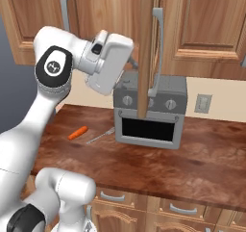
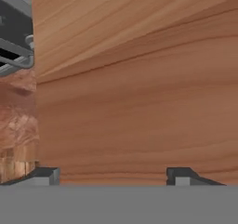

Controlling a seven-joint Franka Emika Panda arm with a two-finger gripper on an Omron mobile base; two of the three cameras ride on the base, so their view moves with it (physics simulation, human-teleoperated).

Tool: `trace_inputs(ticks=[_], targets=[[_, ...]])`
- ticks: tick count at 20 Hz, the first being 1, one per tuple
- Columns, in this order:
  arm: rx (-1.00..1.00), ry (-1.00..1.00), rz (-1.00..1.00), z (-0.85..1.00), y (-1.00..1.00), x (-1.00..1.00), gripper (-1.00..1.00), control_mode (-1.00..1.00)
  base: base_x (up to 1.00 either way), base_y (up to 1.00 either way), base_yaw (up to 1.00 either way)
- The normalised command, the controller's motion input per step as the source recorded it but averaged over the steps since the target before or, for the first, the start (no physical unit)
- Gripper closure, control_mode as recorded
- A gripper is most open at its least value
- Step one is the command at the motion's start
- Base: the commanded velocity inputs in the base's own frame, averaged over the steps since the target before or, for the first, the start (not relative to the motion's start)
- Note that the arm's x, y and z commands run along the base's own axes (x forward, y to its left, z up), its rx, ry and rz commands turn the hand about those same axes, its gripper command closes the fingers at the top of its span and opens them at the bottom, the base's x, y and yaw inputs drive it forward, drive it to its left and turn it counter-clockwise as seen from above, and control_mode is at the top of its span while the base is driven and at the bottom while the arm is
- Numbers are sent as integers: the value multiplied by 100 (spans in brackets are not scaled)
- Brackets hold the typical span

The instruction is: Pick the pan from the cabinet and place it on the stove. Then turn on the stove burner for the pan.

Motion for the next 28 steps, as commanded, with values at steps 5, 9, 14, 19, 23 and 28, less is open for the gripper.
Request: trace_inputs(ticks=[5,9,14,19,23,28], targets=[[6,-32,4,-2,74,-16,-100,-100,0,0,0],[9,-34,7,-5,76,-16,-100,-100,0,0,0],[12,-32,9,-3,83,-3,-100,-100,0,0,0],[8,-28,15,0,74,3,-100,-100,0,0,0],[8,-24,22,0,55,25,-100,-100,0,0,0],[8,-23,25,1,37,32,-100,-100,0,0,0]])
